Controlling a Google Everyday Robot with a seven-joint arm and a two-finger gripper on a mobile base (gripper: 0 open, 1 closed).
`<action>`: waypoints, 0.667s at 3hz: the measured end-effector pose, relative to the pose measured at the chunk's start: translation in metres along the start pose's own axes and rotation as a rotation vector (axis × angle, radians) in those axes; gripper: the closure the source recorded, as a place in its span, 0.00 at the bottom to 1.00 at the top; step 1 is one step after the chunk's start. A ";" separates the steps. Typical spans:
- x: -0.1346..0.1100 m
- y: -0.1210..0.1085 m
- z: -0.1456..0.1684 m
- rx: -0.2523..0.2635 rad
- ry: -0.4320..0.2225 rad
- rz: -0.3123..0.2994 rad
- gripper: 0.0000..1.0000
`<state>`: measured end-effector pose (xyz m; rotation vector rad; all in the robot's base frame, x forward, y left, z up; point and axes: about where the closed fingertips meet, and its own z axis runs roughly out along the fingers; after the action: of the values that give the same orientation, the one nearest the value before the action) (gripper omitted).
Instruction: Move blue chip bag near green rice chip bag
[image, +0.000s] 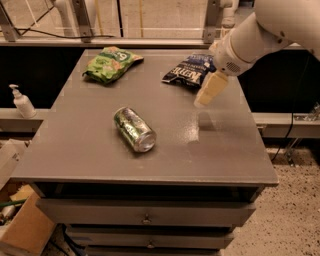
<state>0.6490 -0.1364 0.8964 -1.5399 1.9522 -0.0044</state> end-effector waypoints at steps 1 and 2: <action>-0.010 -0.030 0.031 -0.011 -0.067 0.069 0.00; -0.013 -0.058 0.058 -0.012 -0.095 0.114 0.00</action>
Offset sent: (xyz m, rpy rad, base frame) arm 0.1263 0.0121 -0.0249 0.1927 0.0252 -0.0875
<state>0.7285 -0.1218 0.8784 -1.4084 1.9645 0.1271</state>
